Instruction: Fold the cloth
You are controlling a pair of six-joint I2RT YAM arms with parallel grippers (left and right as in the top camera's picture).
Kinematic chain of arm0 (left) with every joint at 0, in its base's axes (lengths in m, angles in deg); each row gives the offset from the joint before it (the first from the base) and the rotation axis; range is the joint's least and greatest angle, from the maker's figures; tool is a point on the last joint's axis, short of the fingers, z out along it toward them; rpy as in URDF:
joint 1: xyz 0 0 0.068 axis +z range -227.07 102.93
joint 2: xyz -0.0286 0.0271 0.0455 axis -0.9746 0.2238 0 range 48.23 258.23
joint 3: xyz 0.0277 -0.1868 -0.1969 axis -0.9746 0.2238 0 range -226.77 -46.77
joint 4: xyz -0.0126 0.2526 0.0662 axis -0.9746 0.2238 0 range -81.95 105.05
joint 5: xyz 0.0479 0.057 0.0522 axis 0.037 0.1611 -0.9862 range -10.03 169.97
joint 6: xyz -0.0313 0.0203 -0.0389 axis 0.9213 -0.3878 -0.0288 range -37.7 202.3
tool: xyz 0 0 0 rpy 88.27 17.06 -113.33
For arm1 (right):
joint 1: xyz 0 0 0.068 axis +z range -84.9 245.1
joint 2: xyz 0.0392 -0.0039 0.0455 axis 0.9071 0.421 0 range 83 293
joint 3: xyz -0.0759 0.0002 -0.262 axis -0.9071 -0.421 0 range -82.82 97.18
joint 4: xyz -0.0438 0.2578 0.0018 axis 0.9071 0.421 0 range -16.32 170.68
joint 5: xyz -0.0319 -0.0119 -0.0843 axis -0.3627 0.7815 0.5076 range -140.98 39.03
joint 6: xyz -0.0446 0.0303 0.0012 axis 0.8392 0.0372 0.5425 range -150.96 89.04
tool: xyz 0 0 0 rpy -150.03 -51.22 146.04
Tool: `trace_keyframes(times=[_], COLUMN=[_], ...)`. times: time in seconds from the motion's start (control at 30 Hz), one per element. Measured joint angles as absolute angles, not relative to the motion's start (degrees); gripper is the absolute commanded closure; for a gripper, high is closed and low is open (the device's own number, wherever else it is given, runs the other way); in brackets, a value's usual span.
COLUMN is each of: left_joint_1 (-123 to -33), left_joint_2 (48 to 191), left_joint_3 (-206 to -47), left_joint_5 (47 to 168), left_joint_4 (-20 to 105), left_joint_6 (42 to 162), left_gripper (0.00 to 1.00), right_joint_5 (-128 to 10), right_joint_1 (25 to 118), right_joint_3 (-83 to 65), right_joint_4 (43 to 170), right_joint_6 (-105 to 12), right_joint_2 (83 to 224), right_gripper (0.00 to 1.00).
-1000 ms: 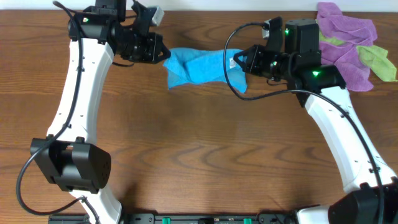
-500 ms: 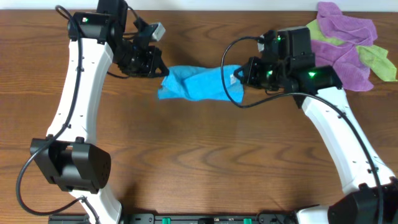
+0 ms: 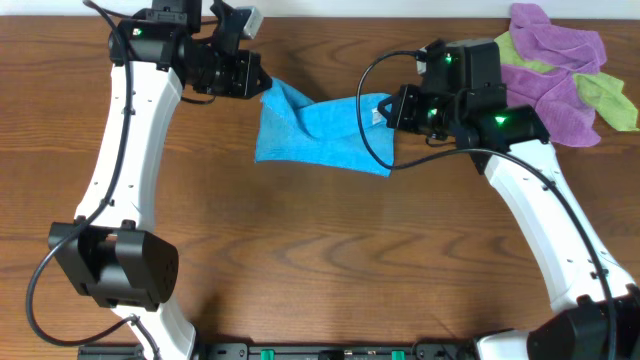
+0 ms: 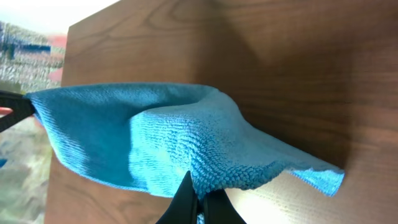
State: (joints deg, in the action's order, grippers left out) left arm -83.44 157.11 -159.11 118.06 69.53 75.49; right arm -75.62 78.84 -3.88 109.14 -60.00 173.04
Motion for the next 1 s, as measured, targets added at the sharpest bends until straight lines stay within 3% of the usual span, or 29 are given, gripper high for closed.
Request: trace_keyframes(times=[0.7,1.0], left_joint_1=[-82.54,-81.23], left_joint_2=[163.58,163.65], left_joint_3=[-159.11,-161.86], left_joint_5=[115.37,115.26], left_joint_4=[59.93,56.63], left_joint_6=[78.79,80.17], left_gripper=[0.94,0.94], right_joint_5=[-73.11,-72.71], right_joint_1=[77.14,76.22], right_joint_3=[-2.46,17.71], right_joint_4=[104.71,113.16], right_joint_6=[-60.02,-58.14], right_joint_2=[177.28,186.83], right_gripper=[0.98,0.98])
